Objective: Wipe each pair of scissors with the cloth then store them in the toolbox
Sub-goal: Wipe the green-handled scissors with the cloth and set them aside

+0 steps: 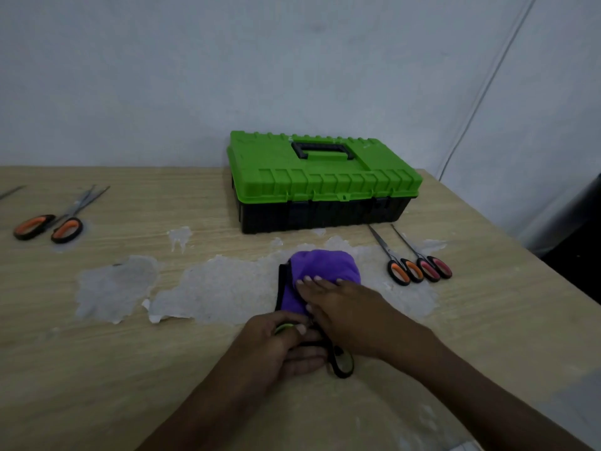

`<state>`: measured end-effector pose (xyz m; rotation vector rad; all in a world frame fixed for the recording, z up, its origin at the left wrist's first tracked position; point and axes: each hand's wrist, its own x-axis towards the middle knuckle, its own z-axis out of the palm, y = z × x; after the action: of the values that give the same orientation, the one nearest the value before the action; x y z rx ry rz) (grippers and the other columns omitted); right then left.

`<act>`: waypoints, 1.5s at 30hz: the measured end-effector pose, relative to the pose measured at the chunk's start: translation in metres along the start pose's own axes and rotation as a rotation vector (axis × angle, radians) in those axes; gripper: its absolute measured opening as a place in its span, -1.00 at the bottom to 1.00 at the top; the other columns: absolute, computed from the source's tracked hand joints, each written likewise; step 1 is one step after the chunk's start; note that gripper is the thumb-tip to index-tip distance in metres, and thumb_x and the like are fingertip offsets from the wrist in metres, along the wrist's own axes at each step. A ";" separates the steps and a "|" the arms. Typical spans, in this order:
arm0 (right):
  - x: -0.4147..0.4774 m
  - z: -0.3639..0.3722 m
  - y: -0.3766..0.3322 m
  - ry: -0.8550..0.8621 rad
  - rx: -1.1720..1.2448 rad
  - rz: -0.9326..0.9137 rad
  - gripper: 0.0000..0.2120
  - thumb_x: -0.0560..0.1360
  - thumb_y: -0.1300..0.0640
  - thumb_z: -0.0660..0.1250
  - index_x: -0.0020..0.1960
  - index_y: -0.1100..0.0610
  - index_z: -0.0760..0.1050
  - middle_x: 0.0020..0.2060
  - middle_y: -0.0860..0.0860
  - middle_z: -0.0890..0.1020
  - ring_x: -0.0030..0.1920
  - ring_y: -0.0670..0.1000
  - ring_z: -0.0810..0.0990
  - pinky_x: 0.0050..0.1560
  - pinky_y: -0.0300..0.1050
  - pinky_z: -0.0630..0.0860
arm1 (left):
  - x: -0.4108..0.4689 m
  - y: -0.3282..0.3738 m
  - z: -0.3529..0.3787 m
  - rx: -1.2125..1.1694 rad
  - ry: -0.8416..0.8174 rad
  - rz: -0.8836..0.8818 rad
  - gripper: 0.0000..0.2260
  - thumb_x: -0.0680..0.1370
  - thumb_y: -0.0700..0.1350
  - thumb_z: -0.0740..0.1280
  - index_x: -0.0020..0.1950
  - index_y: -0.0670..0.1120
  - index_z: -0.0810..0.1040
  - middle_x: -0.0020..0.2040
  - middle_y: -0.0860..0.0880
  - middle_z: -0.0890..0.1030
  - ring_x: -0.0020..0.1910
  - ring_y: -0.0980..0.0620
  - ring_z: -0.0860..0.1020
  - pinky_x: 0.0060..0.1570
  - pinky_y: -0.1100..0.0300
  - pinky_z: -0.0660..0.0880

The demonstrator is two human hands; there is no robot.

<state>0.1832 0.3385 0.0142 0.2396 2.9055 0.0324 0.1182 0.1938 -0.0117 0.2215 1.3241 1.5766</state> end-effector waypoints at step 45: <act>-0.055 0.020 -0.024 0.421 0.237 0.106 -0.62 0.40 -0.03 0.18 0.18 -0.20 0.53 -0.06 -0.18 0.67 -0.07 -0.15 0.62 -0.30 -0.23 0.56 | -0.002 0.000 -0.011 -0.159 -0.066 0.010 -0.80 0.64 -0.32 0.17 0.19 -0.34 0.52 0.05 -0.31 0.68 0.03 -0.26 0.68 -0.02 0.03 0.66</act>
<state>0.2369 0.3062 0.0061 0.4792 3.3097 -0.2782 0.1117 0.1852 -0.0145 0.1796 1.1422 1.6604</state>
